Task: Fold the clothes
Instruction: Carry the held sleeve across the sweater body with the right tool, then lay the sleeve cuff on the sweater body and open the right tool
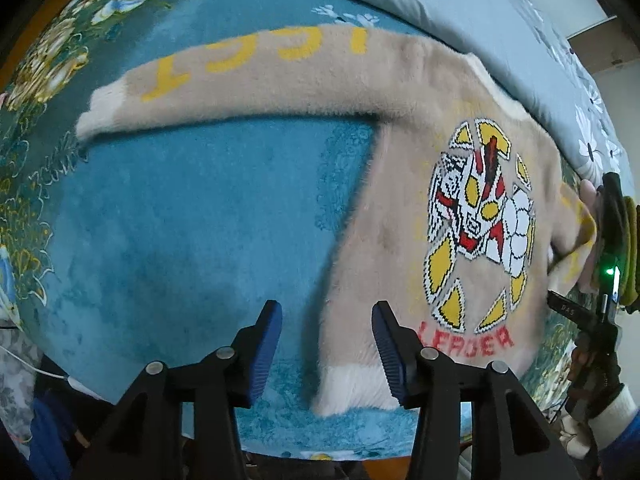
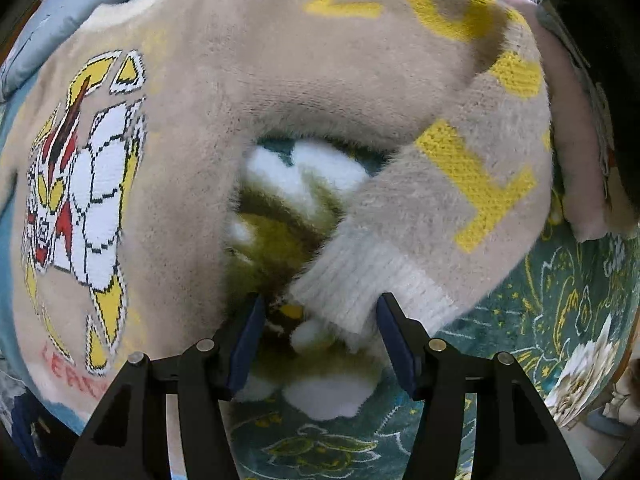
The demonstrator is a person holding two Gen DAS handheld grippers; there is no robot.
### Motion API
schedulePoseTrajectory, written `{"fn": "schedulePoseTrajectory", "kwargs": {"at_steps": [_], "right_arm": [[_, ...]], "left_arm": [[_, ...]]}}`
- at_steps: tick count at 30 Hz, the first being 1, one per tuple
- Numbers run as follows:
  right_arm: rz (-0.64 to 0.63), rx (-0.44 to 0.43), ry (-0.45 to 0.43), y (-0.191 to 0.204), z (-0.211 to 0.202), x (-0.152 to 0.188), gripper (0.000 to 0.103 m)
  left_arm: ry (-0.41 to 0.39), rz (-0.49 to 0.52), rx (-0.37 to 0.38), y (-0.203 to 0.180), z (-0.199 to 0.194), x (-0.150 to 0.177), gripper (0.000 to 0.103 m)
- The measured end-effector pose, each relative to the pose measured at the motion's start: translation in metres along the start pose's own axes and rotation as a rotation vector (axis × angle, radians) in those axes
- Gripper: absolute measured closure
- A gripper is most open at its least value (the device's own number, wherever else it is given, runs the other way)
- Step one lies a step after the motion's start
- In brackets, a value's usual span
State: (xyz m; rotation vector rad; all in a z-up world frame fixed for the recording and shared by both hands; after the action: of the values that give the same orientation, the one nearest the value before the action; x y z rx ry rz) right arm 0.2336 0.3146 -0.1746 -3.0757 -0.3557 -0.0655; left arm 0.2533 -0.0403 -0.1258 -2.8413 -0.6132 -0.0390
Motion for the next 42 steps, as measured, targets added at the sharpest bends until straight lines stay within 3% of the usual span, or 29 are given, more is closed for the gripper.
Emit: {"fn": "schedulePoseTrajectory", "kwargs": {"at_steps": [1, 3, 7, 8, 17, 22, 26, 31, 36, 39, 42], "right_arm": [[0.002, 0.010, 0.009, -0.002, 0.000, 0.000, 0.052], [-0.003, 0.027, 0.029, -0.008, -0.001, 0.000, 0.071], [0.047, -0.013, 0.034, -0.022, -0.014, 0.001, 0.094], [0.067, -0.028, 0.019, -0.026, -0.023, 0.001, 0.095], [0.247, -0.172, -0.202, -0.063, -0.143, -0.009, 0.095], [0.258, -0.266, -0.304, -0.047, -0.202, -0.055, 0.095], [0.159, -0.341, -0.348, -0.001, -0.229, -0.099, 0.095], [-0.047, -0.427, -0.338, 0.086, -0.229, -0.171, 0.098], [-0.189, -0.460, -0.252, 0.161, -0.193, -0.229, 0.098], [-0.233, -0.410, -0.194, 0.185, -0.166, -0.244, 0.098], [-0.221, -0.329, -0.149, 0.180, -0.142, -0.246, 0.098]], "left_arm": [[0.003, 0.002, 0.000, -0.002, 0.002, -0.001, 0.052], [0.010, 0.004, 0.004, 0.000, -0.003, -0.004, 0.052], [0.011, 0.005, 0.020, -0.003, -0.005, -0.009, 0.052], [0.008, 0.004, 0.024, -0.004, -0.005, -0.012, 0.052], [-0.018, -0.042, 0.077, -0.015, -0.010, -0.044, 0.052], [-0.036, -0.078, 0.106, -0.010, -0.018, -0.065, 0.052], [-0.057, -0.125, 0.114, 0.004, -0.021, -0.081, 0.052], [-0.087, -0.233, 0.120, 0.033, -0.023, -0.102, 0.052], [-0.095, -0.374, 0.139, 0.065, -0.018, -0.122, 0.052], [-0.095, -0.412, 0.135, 0.077, -0.014, -0.128, 0.052], [-0.092, -0.422, 0.134, 0.081, -0.008, -0.131, 0.050]]}}
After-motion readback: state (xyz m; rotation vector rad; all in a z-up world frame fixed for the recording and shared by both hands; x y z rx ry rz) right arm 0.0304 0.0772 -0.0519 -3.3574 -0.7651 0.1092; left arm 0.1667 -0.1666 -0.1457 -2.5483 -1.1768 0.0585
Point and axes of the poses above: each gripper's, at about its wrist camera, not at the fingertips, and z roughly the way its jaws point, y to its left, x to its underside, the point moved 5 cm from there along z, roughly the way its jaws point, and after that the axes turned 14 degrees about -z, right-handed, at the moved point
